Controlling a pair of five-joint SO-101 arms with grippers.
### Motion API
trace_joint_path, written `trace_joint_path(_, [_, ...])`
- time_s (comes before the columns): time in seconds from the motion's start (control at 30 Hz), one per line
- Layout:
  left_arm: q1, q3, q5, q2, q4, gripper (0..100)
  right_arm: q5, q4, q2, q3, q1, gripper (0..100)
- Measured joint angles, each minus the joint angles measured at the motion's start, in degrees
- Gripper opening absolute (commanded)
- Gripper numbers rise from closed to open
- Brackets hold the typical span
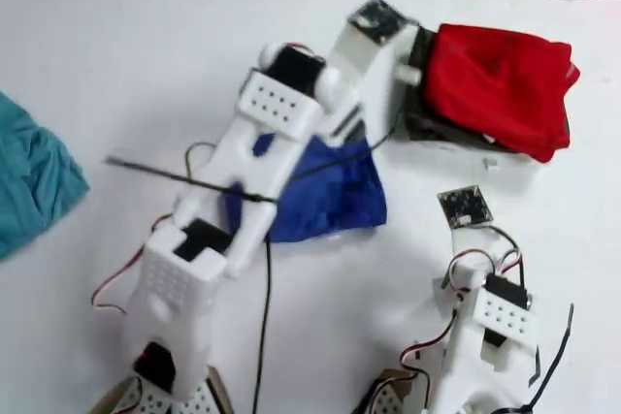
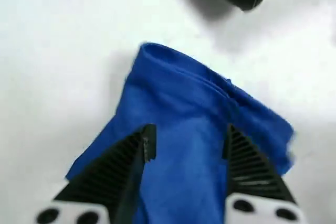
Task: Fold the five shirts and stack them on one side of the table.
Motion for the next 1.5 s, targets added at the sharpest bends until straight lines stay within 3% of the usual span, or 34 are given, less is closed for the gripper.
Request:
trace_joint_path(0.1, [-2.11,-1.76,0.09,0.53,5.54,22,0.00,0.00,0.00,0.00,0.00,1.9])
trace_joint_path(0.27, [-3.96,6.77,0.26,0.53,6.51,16,0.00,0.00,0.00,0.00,0.00,1.9])
trace_joint_path(0.57, [-3.08,26.73,0.26,0.62,-6.15,18,0.00,0.00,0.00,0.00,0.00,1.9])
trace_joint_path(0.7, [-0.88,26.90,0.18,0.62,-6.77,18,0.00,0.00,0.00,0.00,0.00,1.9])
trace_joint_path(0.83, [-1.05,20.31,0.09,0.62,-1.32,18,-0.88,0.00,0.00,-0.26,0.18,1.9])
trace_joint_path(0.93, [-4.57,14.15,0.09,0.62,1.58,18,-8.35,1.32,0.00,-4.48,0.09,2.0])
trace_joint_path(1.03, [-11.08,12.48,0.18,0.53,0.88,18,-14.68,5.27,0.00,-12.04,-4.75,2.0])
trace_joint_path(1.17, [-16.62,16.09,0.26,0.62,-4.75,18,-21.54,8.79,3.25,-23.03,-17.14,2.0])
trace_joint_path(1.37, [-18.11,25.14,0.09,0.62,-14.77,18,-26.73,8.00,16.70,-34.20,-35.69,2.0])
trace_joint_path(1.5, [-18.37,30.59,0.09,0.62,-19.87,18,-26.99,4.04,28.04,-35.69,-40.00,1.9])
